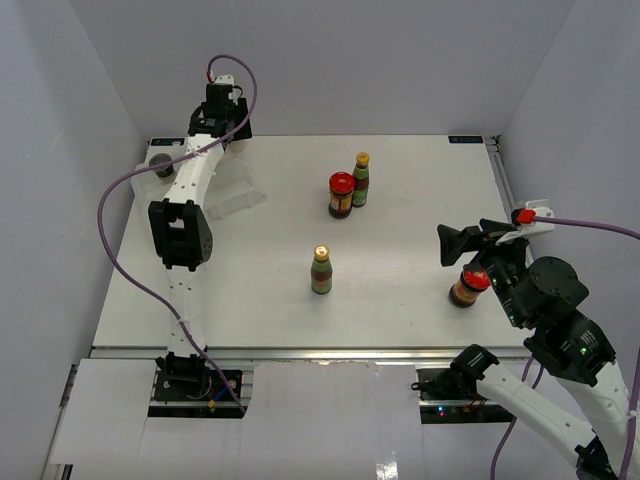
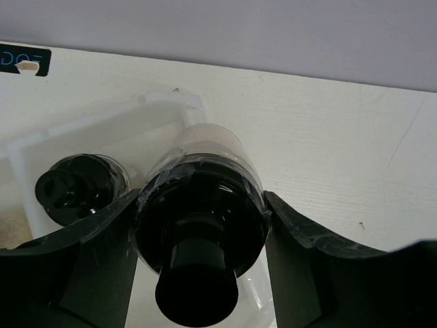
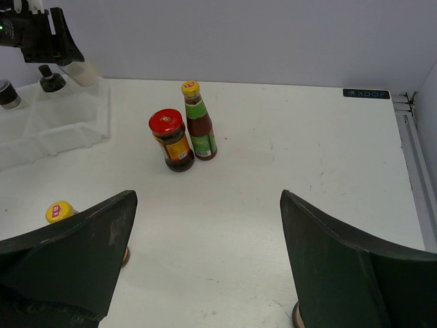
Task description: Organize the condiment bottles
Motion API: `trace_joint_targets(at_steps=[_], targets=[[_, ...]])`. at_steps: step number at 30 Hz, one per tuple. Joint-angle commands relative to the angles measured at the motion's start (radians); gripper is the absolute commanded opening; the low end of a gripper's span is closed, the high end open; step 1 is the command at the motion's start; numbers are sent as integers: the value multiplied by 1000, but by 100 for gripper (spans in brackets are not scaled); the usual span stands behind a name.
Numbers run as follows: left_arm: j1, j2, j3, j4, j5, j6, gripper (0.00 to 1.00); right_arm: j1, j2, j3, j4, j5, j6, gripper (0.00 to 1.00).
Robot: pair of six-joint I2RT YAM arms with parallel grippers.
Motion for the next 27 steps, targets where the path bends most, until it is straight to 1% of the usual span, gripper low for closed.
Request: trace_joint_targets(at_steps=[1,6,18,23,27], targets=[[4,-36,-2,122,20,-5,0,6,21,-2,67,20,-24,92],[21,-19,-14,137,17,0,0,6,26,-6,70,28,-26,91],[74,21,-7,152,63,10,0,6,39,-29,95,33,-29,91],[79,41,-14,158,72,16,0,6,49,-40,114,38,-39,91],[79,59,-16,161,53,19,0,6,60,-50,124,44,-48,91]])
